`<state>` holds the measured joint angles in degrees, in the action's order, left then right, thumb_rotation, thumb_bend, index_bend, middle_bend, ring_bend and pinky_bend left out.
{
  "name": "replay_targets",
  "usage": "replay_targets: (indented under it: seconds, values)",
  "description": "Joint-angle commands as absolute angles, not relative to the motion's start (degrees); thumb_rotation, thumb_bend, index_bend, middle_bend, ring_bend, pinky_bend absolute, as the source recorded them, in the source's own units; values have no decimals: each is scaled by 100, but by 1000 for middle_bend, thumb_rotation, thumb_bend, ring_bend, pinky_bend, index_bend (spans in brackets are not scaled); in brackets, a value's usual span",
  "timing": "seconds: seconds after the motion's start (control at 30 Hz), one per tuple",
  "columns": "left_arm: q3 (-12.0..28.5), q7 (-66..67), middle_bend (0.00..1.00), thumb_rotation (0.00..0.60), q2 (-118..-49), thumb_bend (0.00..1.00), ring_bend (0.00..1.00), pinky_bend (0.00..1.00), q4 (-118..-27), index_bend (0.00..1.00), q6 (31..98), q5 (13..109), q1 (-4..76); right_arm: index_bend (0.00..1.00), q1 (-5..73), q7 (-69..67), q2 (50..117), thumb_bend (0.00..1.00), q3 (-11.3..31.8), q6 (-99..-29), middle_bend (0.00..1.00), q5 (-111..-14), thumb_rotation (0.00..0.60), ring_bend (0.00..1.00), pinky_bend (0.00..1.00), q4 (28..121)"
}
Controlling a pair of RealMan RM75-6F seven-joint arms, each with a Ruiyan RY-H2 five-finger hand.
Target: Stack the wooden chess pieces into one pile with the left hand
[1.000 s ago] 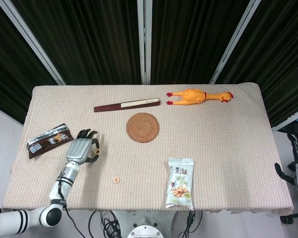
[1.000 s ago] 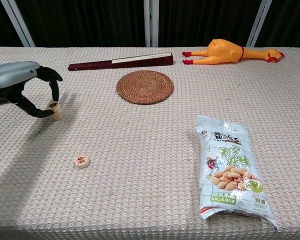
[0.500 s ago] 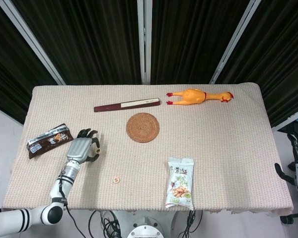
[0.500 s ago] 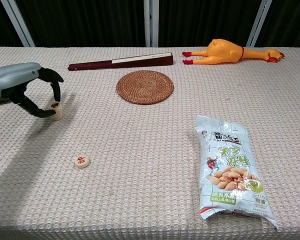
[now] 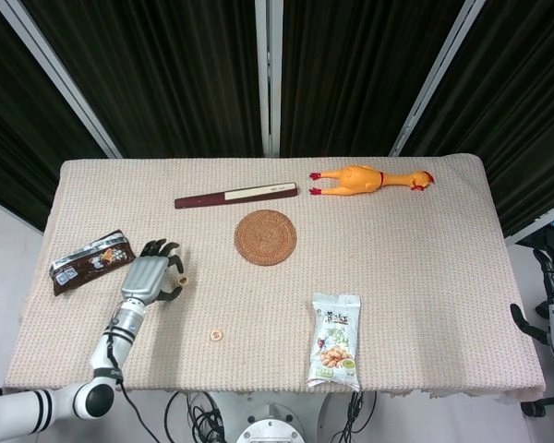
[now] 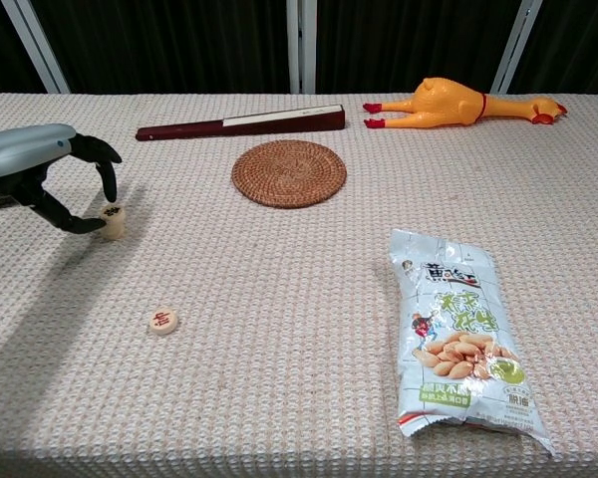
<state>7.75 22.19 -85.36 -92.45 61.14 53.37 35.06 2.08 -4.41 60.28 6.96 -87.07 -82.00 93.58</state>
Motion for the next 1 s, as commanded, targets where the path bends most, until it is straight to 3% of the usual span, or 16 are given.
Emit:
replay_targets:
  seconds: [0.03, 0.17, 0.43, 1.0]
  values:
    - [745, 2227, 119, 600, -8466, 278, 0, 0, -9369, 379, 6168, 5465, 3486, 0, 209, -435, 6031, 246, 697, -8705, 0, -8196, 600, 0, 0, 9360]
    - [697, 2196, 101, 600, -8395, 280, 0, 0, -9581, 338, 6242, 5780, 3476, 0, 212, -424, 6034, 246, 698, -8701, 0, -8194, 600, 0, 0, 9364]
    - [459, 1783, 2, 600, -8251, 389, 0, 0, -9560, 412, 5548, 6265, 3647, 0, 199, -460, 6013, 246, 689, -8713, 0, -8208, 600, 0, 0, 9372]
    - [330, 2440, 0, 600, -8319, 392, 0, 0, -9405, 388, 5648, 6156, 3729, 0, 209, -531, 5978, 247, 685, -8669, 0, -8200, 600, 0, 0, 9366]
